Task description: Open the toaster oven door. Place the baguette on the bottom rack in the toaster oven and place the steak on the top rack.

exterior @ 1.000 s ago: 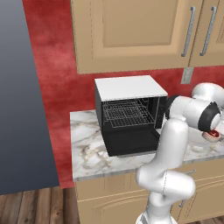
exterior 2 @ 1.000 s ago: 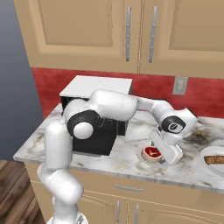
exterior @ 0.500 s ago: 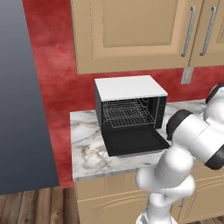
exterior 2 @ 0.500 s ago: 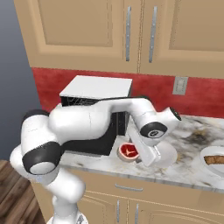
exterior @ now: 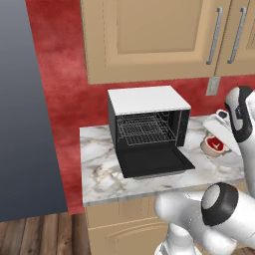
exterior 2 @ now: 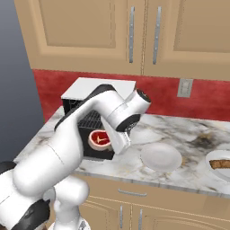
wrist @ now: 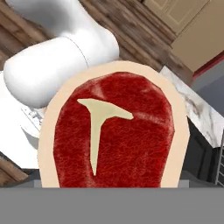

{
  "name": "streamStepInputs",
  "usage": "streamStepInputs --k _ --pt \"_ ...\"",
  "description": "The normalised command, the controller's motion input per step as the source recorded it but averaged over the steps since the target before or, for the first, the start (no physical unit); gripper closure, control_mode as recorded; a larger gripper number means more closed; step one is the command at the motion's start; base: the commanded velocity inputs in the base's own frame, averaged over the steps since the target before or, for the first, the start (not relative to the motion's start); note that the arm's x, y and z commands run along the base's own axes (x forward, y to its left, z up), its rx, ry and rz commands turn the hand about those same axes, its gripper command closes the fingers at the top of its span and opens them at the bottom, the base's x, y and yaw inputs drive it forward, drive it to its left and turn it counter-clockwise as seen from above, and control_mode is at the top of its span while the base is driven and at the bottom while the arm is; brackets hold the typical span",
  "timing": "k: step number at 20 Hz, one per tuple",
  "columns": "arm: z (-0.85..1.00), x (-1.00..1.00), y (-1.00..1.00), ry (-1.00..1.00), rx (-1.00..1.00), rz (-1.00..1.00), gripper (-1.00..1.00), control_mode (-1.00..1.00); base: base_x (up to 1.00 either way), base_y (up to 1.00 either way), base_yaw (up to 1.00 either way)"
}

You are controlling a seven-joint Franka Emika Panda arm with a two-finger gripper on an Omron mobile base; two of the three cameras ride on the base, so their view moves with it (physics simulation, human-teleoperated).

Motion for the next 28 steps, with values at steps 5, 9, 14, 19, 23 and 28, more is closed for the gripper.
streamStepInputs --k 5,9,14,19,23,28 --pt "0.12 0.02 1.0 0.0 0.0 -0.07 1.0 -1.0 0.0 0.0 0.0" --pt "0.04 0.22 1.0 0.0 0.0 -0.19 1.0 -1.0 0.0 0.0 0.0" --pt "-0.01 0.82 0.32 0.09 0.0 -0.36 1.0 -1.0 0.0 0.0 0.0" --pt "-0.28 0.81 0.32 0.16 0.0 -0.49 1.0 -1.0 0.0 0.0 0.0" --pt "0.04 0.57 -0.01 0.18 0.02 -0.35 1.0 -1.0 0.0 0.0 0.0" --pt "-0.19 0.34 -0.28 0.13 0.04 -0.32 1.0 -1.0 0.0 0.0 0.0"
